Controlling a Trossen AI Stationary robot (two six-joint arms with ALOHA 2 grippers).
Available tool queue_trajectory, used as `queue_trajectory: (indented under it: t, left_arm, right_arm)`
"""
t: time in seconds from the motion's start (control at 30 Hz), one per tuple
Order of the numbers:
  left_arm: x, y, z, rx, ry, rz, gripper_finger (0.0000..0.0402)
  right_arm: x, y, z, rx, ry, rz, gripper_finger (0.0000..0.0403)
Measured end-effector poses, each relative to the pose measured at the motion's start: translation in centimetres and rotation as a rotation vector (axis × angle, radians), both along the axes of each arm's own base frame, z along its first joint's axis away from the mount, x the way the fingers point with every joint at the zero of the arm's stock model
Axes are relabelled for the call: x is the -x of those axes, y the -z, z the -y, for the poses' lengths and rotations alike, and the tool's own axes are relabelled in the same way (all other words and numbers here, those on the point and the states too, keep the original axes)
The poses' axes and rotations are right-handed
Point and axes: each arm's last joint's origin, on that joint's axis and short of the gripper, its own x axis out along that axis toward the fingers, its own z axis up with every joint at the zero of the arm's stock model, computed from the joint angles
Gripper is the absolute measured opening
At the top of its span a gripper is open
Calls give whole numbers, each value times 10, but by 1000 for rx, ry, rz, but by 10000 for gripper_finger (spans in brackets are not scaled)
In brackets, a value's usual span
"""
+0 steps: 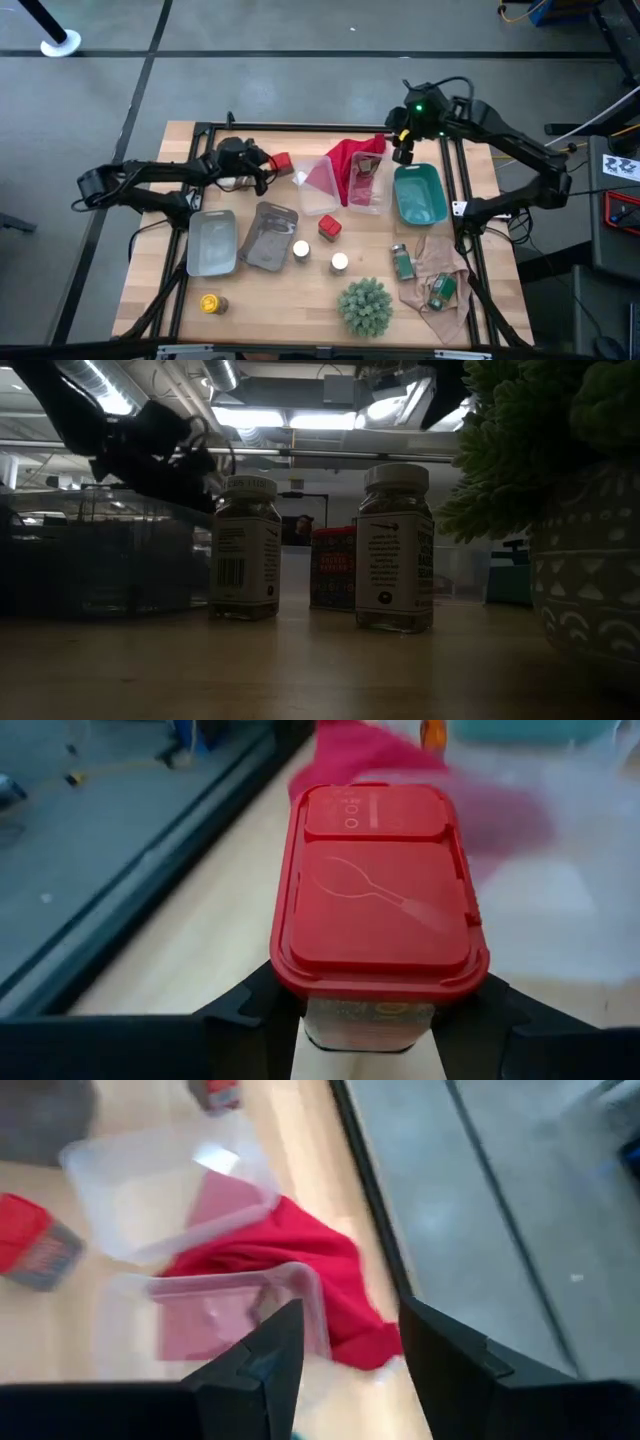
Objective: Sort spices by type
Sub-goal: Put the top red seasoning can into the left transparent bin
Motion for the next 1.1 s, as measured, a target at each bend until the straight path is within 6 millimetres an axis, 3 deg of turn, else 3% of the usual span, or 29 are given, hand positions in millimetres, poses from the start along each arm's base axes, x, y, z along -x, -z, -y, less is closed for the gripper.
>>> queue_trajectory:
  t: [0.23, 0.43, 0.7, 0.9, 1.1]
  left_arm:
    - [-6, -30, 1, 6, 15, 86, 162]
    - [-22, -42, 10, 45, 96, 147, 162]
    - [-57, -42, 18, 18, 200, 205, 163]
    - [-86, -37, 7, 23, 210, 166, 165]
    - [-102, -16, -5, 72, 188, 82, 166]
  right_arm:
    - [5, 0, -8, -174, -34, 38, 166]
    - [3, -1, -7, -169, -37, 64, 166]
    - [-2, -7, -5, -141, -55, 139, 166]
    - [-2, -7, -5, -139, -56, 142, 166]
    - [-2, -7, -5, -140, -55, 141, 166]
